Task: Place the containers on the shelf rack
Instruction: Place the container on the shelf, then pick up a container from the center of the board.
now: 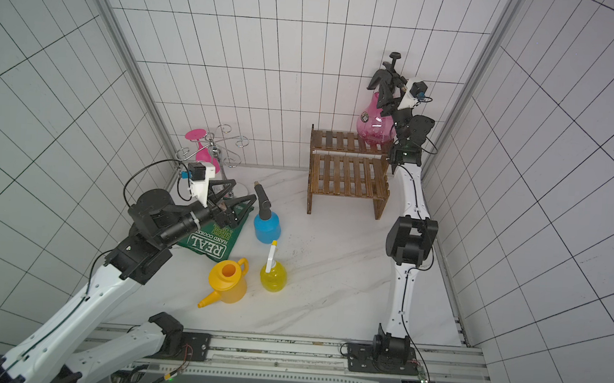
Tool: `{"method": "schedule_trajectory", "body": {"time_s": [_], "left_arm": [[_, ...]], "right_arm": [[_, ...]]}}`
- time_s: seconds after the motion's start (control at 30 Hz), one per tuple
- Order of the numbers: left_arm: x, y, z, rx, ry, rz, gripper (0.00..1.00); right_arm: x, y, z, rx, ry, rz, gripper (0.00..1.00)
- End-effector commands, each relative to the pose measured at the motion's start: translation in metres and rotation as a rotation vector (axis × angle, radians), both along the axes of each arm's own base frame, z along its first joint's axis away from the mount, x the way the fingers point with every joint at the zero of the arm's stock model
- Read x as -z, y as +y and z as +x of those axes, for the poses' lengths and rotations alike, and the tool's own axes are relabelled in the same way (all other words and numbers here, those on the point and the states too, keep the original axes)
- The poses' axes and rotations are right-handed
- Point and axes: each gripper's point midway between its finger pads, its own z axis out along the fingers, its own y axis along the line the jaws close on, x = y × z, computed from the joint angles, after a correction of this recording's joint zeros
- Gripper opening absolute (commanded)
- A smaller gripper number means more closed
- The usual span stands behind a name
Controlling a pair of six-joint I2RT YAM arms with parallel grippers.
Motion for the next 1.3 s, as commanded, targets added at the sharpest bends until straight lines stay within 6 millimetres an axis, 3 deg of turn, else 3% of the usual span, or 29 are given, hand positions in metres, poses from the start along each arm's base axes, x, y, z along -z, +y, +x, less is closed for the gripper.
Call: {"method": "schedule_trajectory", "body": {"time_s": [0.0, 0.27, 0.5, 0.53, 0.7, 0.9, 1.07, 1.17, 1.27], "left_arm": [[-0.008, 0.003, -0.005, -0.003, -0.024, -0.014, 0.99], [-0.012, 0.005, -0.006, -0.006, -0.043, -0.011, 0.99], [-0.016, 0.005, -0.007, -0.006, -0.068, -0.005, 0.99], [-0.017, 0.005, -0.008, -0.005, -0.071, -0.004, 0.99], [-0.015, 0.005, -0.007, -0.007, -0.071, -0.006, 0.99], [0.003, 0.016, 0.003, -0.089, 0.018, -0.057, 0.99], [0.025, 0.02, 0.008, -0.123, 0.175, -0.195, 0.99], [0.045, 0.022, 0.011, -0.154, 0.289, -0.268, 0.99], [0.063, 0.028, 0.015, -0.208, 0.362, -0.286, 0.99]], "right_arm": [[-0.035, 0.001, -0.032, 0.001, -0.091, 0.01, 1.0], [-0.032, 0.0, -0.053, 0.008, -0.087, 0.002, 0.99], [-0.024, -0.002, -0.096, 0.019, -0.056, -0.017, 0.99], [-0.026, -0.005, -0.105, 0.028, -0.057, -0.013, 0.99], [0.0, -0.013, -0.144, 0.057, 0.029, -0.006, 0.99], [0.041, -0.011, -0.215, -0.025, 0.239, 0.053, 0.99], [0.078, 0.015, -0.266, -0.268, 0.468, 0.199, 0.99], [0.11, 0.059, -0.298, -0.426, 0.66, 0.183, 0.99], [0.158, 0.11, -0.335, -0.543, 0.891, 0.075, 0.95]]}}
